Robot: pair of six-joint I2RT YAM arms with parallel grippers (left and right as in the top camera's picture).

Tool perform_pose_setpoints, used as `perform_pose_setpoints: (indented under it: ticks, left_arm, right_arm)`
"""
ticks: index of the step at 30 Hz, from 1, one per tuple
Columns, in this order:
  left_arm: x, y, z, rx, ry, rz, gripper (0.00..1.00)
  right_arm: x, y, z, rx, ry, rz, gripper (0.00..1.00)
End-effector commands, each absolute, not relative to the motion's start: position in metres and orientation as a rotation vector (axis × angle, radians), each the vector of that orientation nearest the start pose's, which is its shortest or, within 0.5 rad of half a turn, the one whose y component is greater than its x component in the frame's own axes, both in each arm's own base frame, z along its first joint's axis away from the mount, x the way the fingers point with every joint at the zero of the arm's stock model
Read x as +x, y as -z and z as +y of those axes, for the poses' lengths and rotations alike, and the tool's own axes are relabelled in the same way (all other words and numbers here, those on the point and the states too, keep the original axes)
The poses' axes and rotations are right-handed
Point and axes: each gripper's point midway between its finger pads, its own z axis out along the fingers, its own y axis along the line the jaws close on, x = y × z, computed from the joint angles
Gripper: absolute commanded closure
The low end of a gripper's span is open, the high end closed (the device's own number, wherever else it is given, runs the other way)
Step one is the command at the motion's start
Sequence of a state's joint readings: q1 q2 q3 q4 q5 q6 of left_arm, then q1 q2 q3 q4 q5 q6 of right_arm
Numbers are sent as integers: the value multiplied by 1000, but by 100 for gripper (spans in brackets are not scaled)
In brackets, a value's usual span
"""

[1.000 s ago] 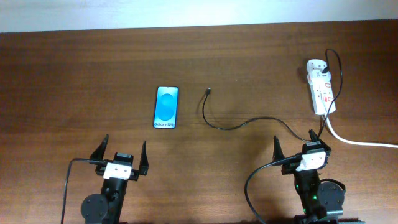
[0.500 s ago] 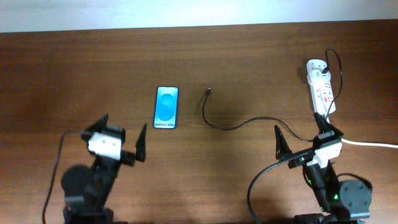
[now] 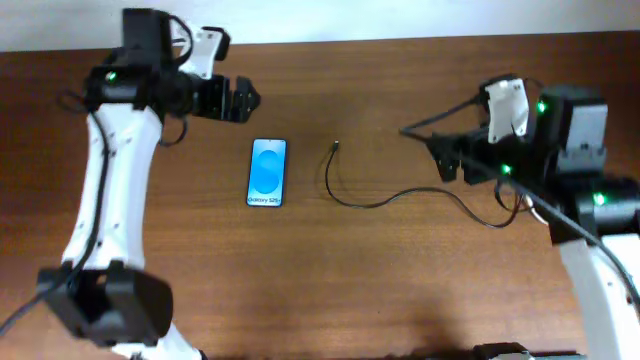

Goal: Plug charger to phone and switch on socket
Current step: 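Move the left gripper over the blue phone, right arm toward cable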

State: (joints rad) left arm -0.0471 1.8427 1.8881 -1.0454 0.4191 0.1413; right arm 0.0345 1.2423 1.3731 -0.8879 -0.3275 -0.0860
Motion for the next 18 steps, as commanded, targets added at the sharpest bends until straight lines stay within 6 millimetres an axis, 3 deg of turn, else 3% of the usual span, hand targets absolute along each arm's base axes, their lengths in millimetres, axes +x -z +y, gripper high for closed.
perform_pose_setpoints:
  ticks: [1,3,7,10,18]
  left_arm:
    - [462,-222,-102,432,520,2531,1]
    - [456,-215,-104,418,545,2575,1]
    - [462,-208,-103,402,527,2580,1]
    - [470,-172,-94,182,323,2718,1]
    - [472,-93,-113,116,181,2889,0]
  right_arm:
    - [350,-282,73,-314,-396,2326,2]
    - [353,-266,80,-326,-459,2377,2]
    - [359,-240,87,-328,-533,2456,2]
    - [360,-234,87,-324,-537,2475,2]
    - [356,-232,87,-321,-540,2495,2]
